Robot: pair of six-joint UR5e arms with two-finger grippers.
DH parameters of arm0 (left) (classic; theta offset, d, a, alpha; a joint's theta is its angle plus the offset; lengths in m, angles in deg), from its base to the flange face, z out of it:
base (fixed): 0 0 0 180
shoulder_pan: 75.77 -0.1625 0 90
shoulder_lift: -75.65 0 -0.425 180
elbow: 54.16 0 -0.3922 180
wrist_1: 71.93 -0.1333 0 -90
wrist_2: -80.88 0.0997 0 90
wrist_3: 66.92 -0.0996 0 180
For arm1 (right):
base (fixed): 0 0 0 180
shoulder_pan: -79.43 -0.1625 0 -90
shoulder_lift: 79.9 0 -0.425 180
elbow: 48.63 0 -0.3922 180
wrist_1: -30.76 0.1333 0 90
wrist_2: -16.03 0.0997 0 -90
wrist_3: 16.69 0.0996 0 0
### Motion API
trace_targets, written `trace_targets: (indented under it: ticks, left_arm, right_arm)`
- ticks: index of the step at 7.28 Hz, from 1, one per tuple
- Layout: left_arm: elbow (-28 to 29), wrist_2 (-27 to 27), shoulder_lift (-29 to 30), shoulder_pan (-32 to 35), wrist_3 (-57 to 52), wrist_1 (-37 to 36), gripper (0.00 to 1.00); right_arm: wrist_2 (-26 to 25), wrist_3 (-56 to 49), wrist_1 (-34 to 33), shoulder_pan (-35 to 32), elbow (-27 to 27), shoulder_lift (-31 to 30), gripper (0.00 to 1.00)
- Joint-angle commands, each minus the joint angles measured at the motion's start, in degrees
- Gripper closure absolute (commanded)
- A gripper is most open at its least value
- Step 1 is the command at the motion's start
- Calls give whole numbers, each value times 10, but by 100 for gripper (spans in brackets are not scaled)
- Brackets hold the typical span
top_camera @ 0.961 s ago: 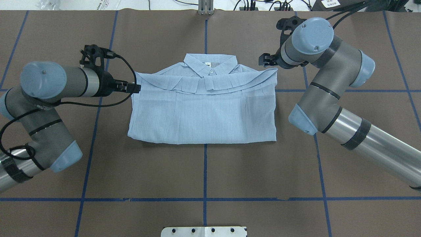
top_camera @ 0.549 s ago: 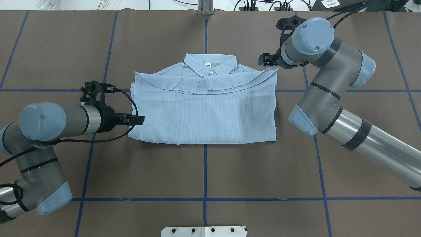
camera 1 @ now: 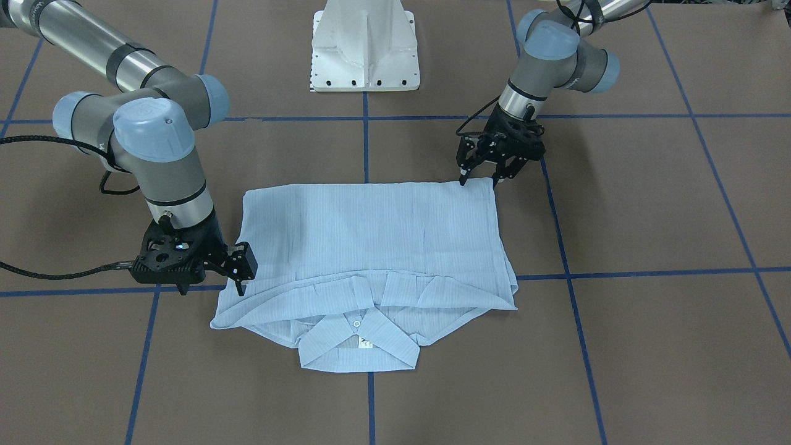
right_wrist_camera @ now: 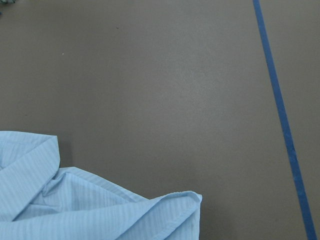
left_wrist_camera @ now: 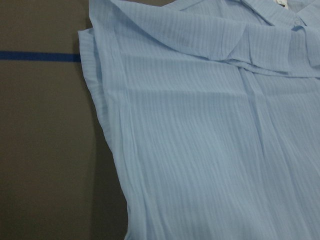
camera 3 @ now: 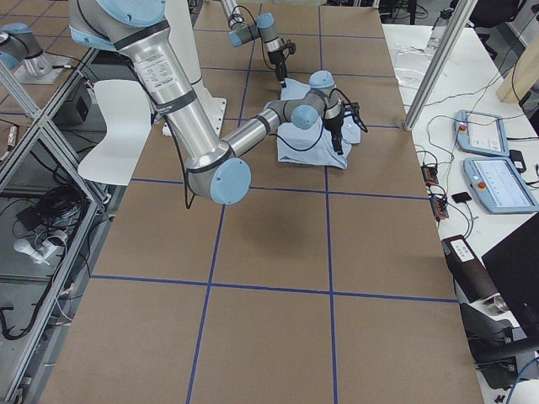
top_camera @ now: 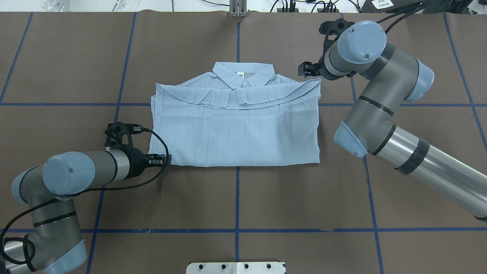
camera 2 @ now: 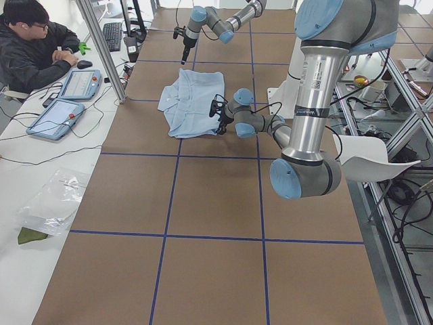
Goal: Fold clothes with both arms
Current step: 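Lower the left gripper to the shirt side edge nearest it and grasp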
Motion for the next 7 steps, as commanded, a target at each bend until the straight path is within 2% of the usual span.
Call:
trace_targets:
  ticks: [1,4,6,7]
  left_arm:
    - [1,1,1,-1,-1,0,100]
    - [6,1,-6,17,-25,-6,100]
    - [55,1,2,108,-133,-6,100]
    - [94,-1,28,156,-177,-4,100]
  right_arm:
    - [0,3,0,2,-1,0,0]
    - [0,3,0,6,-1,-2,0]
    - [-1,3,0,9,-1,-2,0]
    - [-1,3,0,9,-1,-2,0]
